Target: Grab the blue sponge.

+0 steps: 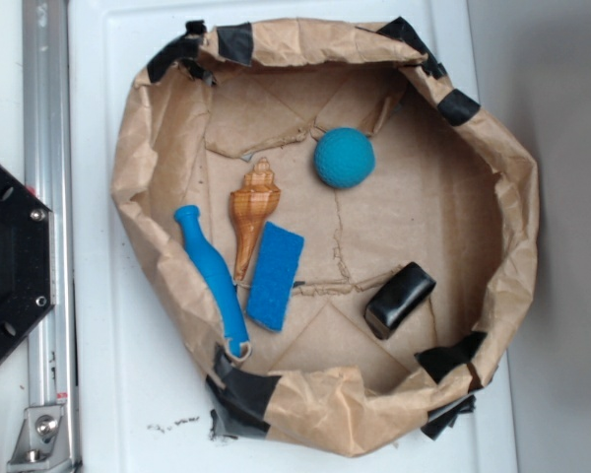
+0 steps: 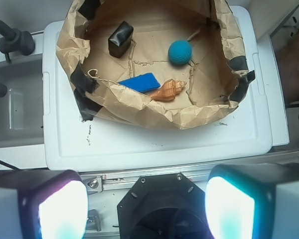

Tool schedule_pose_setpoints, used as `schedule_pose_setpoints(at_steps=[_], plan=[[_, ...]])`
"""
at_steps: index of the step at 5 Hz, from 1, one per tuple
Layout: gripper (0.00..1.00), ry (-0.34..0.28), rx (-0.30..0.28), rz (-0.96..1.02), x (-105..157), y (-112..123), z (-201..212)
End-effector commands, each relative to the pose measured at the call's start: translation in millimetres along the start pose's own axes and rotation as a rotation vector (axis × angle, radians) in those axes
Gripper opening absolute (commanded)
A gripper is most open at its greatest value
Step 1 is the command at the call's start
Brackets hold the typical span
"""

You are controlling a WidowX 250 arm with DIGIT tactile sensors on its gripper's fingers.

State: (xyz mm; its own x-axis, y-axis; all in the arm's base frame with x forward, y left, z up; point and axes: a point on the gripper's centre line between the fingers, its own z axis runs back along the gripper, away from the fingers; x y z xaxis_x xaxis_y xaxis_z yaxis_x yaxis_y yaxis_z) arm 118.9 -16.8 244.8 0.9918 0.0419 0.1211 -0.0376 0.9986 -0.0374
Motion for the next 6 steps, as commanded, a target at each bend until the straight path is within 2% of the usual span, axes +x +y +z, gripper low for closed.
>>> schedule_pose_setpoints(at_steps=[1, 2, 3, 4, 5, 6], plan=[[1.00, 0.000, 0.000, 0.000, 0, 0, 0], [1.00, -0.047, 0.033, 0.188, 30, 23, -46], [1.00, 0.005, 0.076, 0.208, 53, 32, -90], [1.00, 0.121, 0.078, 0.261, 62, 40, -140], [1.00, 0.082, 0.102, 0.357, 75, 28, -152], [1.00, 0.106, 0.024, 0.472, 83, 7, -166]])
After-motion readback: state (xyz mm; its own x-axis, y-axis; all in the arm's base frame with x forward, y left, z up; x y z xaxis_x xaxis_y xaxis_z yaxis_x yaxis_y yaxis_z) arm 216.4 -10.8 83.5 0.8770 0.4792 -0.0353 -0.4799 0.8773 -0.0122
